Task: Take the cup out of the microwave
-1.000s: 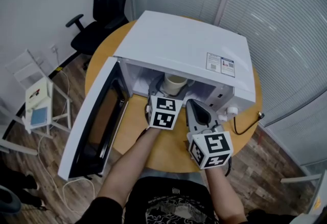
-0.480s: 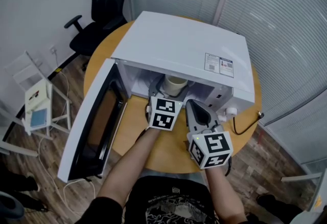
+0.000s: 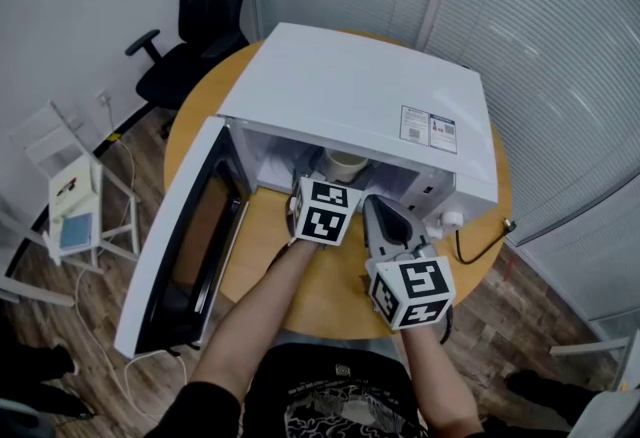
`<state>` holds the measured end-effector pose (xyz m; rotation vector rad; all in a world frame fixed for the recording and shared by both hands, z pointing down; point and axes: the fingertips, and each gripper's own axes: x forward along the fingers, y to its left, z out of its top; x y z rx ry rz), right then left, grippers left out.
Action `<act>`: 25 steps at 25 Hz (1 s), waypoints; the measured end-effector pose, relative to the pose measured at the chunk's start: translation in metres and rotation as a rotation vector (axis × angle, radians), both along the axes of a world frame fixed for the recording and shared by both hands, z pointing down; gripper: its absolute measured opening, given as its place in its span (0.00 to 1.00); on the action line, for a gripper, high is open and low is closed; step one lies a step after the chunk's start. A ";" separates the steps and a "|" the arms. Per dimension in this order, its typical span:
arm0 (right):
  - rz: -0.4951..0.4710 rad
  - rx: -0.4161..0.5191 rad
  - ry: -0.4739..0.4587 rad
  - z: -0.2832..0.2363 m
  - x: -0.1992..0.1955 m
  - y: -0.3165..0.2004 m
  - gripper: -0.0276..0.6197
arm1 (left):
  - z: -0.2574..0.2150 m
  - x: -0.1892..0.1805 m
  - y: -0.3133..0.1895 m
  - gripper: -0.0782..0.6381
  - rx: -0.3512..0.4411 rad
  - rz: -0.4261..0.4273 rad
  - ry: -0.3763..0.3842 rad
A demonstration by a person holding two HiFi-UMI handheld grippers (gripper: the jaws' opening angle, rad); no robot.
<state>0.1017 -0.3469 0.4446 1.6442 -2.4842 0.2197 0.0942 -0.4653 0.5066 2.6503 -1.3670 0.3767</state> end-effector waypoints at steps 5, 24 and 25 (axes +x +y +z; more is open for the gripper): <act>0.004 -0.003 -0.003 -0.001 0.002 0.001 0.07 | -0.001 0.002 0.001 0.69 0.004 0.013 0.001; -0.018 -0.036 -0.024 -0.042 -0.004 0.032 0.07 | -0.041 -0.030 0.076 0.69 0.019 -0.027 0.039; -0.022 -0.038 -0.024 -0.045 -0.004 0.037 0.07 | -0.045 -0.031 0.082 0.69 0.019 -0.032 0.040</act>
